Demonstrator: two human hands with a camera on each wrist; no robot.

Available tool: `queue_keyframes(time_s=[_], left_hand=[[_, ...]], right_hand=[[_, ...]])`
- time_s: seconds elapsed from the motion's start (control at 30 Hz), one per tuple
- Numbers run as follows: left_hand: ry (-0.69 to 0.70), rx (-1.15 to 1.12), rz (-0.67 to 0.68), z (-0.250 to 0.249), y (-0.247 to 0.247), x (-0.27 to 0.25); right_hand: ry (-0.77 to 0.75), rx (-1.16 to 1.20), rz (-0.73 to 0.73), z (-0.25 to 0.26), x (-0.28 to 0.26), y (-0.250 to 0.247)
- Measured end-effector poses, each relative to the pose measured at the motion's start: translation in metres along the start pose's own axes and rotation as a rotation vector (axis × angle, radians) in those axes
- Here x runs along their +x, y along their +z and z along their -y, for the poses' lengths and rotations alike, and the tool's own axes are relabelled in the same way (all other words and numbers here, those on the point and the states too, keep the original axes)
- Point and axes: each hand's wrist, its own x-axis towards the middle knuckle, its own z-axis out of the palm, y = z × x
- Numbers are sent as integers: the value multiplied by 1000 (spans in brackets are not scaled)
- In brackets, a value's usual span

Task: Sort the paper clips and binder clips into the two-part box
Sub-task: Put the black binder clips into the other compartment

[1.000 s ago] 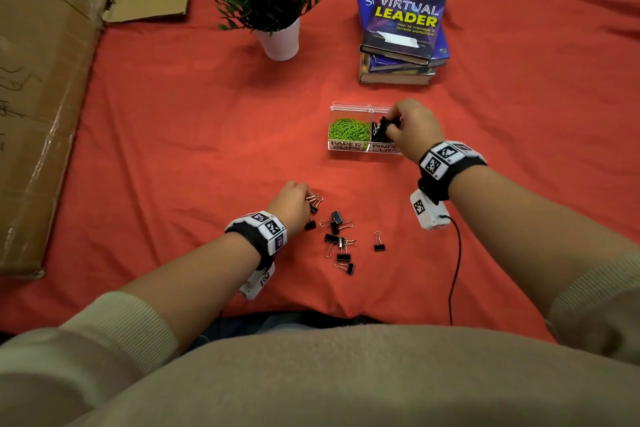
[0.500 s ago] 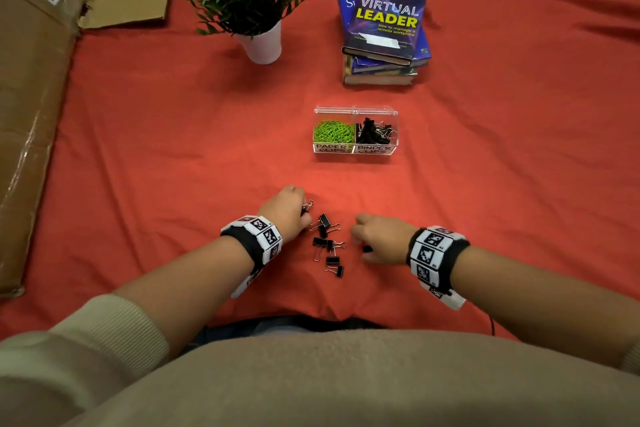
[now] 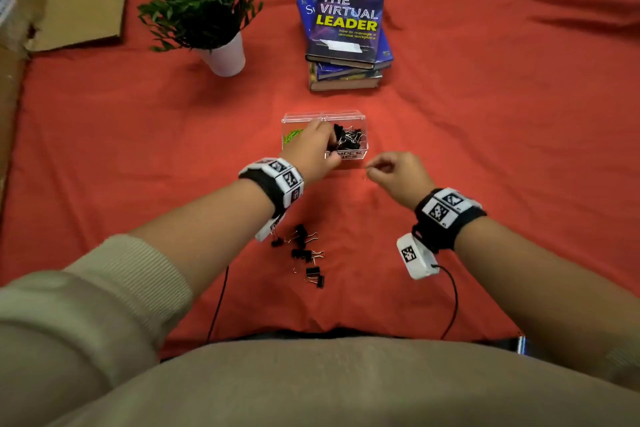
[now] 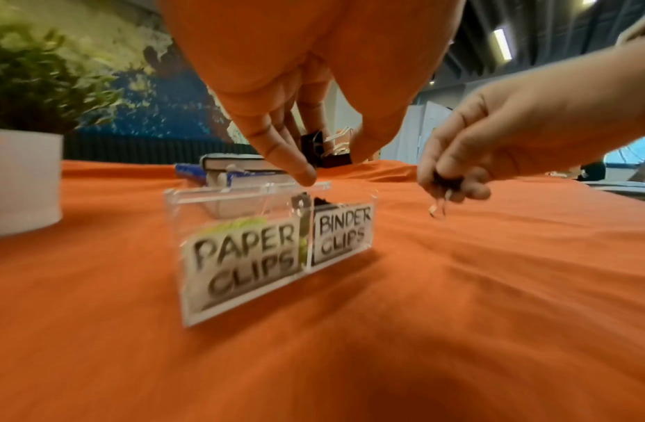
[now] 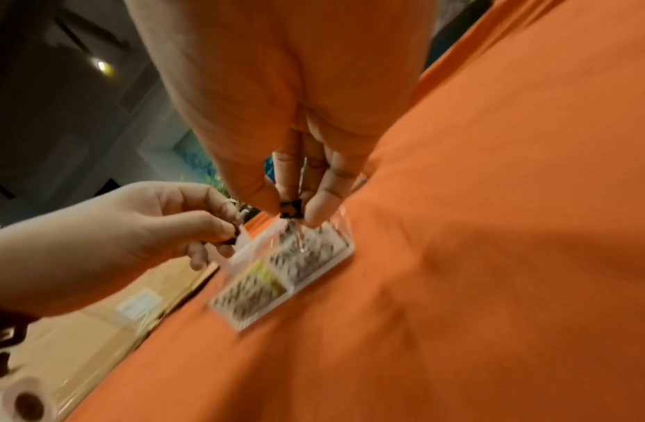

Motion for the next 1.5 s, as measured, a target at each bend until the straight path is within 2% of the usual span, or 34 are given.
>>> queue_keyframes(time_s=[0.17,0.3,0.47,0.57,0.63,0.73,0.8,0.83,0.9,1.0,1.1,1.37,1.5], left_hand=[[78,159,21,-11,7,35],[100,330,17,-2,19,39],[135,346,-22,6,22,26],[137,255,-85,13,14,6],[114,186,-92,24,10,-11],[58,68,45,49,8,-43],[21,66,191,63,7,-68],[14,97,261,69,8,-80],[3,147,366,79,10,-101],[-39,144,428,88,18,-126],[-76,160,407,91,28,-137],[-78,141,286,82,35,-142],[2,54,209,73,34,-144]], right_hand=[[-43,-63,-98,22,41,-22],[-83,-252,-47,35,64,-19],[-164,-416,25,39,79,1],[-176,-572,120,36,81,8],[-177,-584,118,32,81,9],[-228,-456,23,34,74,14],[-314,-415,29,41,58,26],[-360,-411,84,46,47,35],[-427,-421,293,53,20,55],[-447,-526,602,50,-15,90],[-426,-630,671,40,-31,110],[-346,-531,612,24,-37,108],[-271,-476,545,18,-34,96]])
